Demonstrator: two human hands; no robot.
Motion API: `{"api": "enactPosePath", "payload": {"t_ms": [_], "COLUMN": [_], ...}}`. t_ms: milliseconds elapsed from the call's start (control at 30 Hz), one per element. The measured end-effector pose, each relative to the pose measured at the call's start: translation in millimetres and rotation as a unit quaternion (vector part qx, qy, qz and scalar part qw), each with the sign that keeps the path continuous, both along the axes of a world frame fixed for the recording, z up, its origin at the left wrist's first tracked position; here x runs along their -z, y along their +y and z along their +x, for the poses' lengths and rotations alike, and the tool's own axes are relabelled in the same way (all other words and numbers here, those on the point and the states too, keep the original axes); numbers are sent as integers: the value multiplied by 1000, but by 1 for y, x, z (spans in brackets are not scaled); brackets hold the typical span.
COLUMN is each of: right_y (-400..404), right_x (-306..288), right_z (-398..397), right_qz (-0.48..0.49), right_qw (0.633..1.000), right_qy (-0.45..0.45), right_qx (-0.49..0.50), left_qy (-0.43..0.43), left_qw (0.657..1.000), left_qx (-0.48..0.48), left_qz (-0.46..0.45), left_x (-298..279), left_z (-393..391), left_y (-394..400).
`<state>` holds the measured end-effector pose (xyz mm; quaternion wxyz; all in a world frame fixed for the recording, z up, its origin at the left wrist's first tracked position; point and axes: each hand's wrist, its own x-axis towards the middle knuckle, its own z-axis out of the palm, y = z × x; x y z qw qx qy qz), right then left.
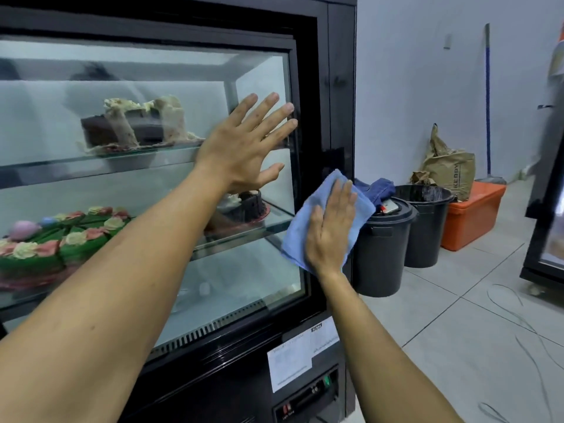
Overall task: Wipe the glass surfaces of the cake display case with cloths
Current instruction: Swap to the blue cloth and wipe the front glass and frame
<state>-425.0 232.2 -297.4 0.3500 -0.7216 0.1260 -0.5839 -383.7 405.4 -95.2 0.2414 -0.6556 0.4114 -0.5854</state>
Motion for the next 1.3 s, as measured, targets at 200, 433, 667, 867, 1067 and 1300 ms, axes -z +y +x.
{"api": "enactPosePath", "payload": {"t_ms": [200, 433, 667, 867, 1067, 1300], "right_y": [42, 27, -4, 5, -34, -31], "right_x": [134, -18, -225, -334, -298, -199], "right_z": [-22, -7, 2, 5, 5, 12], "right_qz": [443, 411, 97, -91, -280, -103], "right_qw": [889, 910, 993, 992, 958, 992], "right_qy": [-83, 2, -63, -72, -58, -68], "right_qx": [-76, 56, 32, 39, 22, 26], "left_qy": [-13, -5, 49, 48, 78, 46], "left_qw": [1000, 999, 979, 978, 977, 992], "left_qx": [-3, 12, 17, 42, 80, 11], "left_qz": [-2, -42, -195, -199, -181, -113], "left_x": [0, 1, 7, 5, -8, 17], "left_z": [0, -3, -5, -4, -14, -8], "left_y": [1, 3, 3, 1, 11, 86]}}
